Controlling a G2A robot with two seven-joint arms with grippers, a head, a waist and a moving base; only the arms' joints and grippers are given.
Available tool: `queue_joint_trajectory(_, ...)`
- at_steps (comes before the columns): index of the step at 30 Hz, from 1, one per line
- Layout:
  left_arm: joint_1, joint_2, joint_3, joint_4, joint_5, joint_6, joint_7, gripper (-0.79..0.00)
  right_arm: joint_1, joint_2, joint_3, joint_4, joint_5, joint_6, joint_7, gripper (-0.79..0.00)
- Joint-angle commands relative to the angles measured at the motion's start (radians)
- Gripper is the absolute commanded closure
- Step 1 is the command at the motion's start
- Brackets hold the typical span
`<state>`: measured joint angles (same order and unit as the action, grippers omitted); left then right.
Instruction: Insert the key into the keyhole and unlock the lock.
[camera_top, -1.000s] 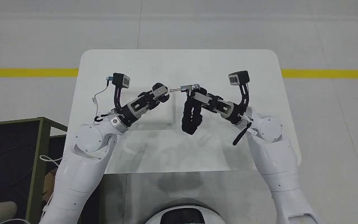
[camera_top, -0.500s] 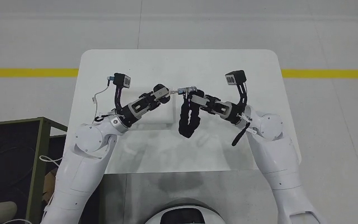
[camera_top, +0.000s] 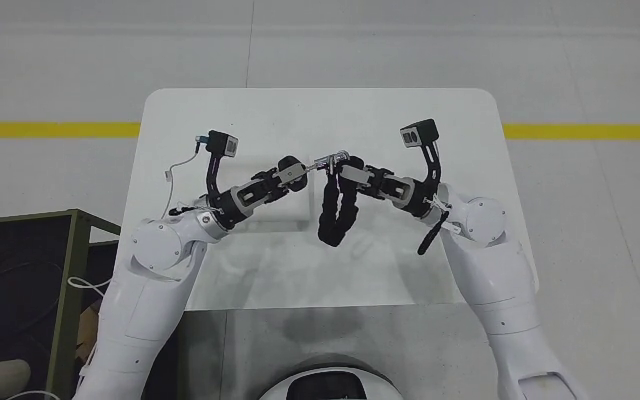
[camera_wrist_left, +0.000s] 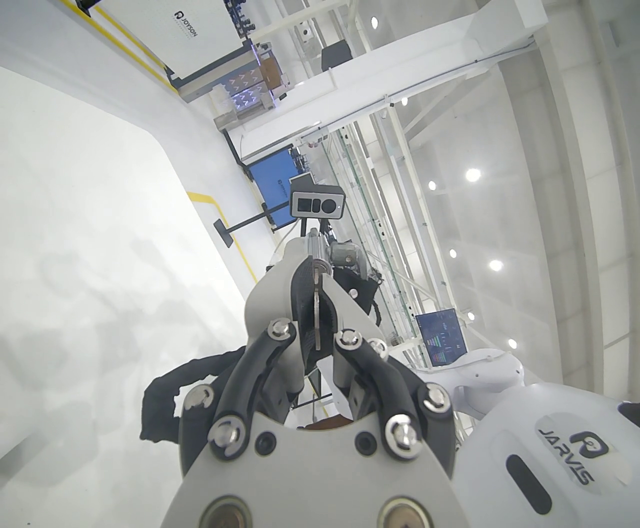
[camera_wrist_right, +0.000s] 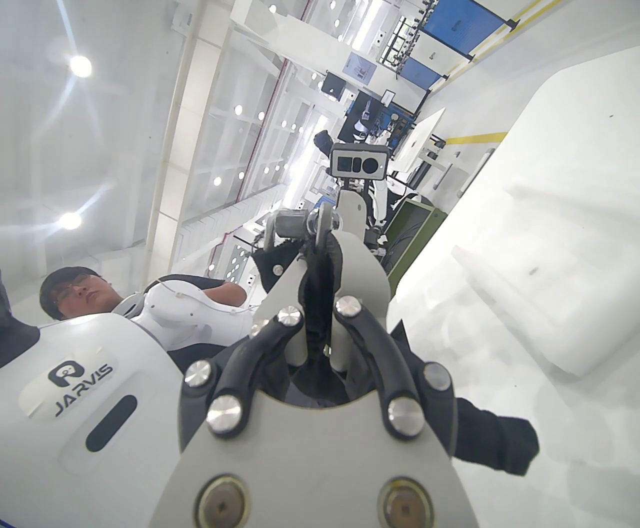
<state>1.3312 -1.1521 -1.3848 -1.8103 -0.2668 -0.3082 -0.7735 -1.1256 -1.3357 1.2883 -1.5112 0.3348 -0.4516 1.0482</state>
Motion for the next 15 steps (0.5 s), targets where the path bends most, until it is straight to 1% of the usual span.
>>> queue_joint_trajectory(1, 0.000, 0.000, 0.000, 0.000, 0.000, 0.000, 0.001, 0.000, 0.000, 0.000, 0.000, 0.000, -0.001, -0.001, 0.000, 0.000)
queue_joint_trajectory(7, 0.000, 0.000, 0.000, 0.000, 0.000, 0.000, 0.001, 0.000, 0.000, 0.000, 0.000, 0.000, -0.001, -0.001, 0.000, 0.000)
queue_joint_trajectory(8, 0.021, 0.001, -0.007, -0.026, 0.043, -0.022, 0.016, 0.000, -0.020, 0.000, 0.000, -0.012, 0.002, 0.002, -0.011, 0.000)
queue_joint_trajectory(10, 0.046, 0.002, -0.017, -0.063, 0.185, -0.083, 0.065, 0.000, -0.051, 0.004, 0.007, -0.053, -0.011, 0.015, -0.030, 0.000)
queue_joint_trajectory(15, 0.062, -0.003, -0.005, -0.080, 0.417, -0.228, 0.164, 0.000, -0.067, 0.009, 0.011, -0.082, -0.022, 0.029, -0.044, 0.000)
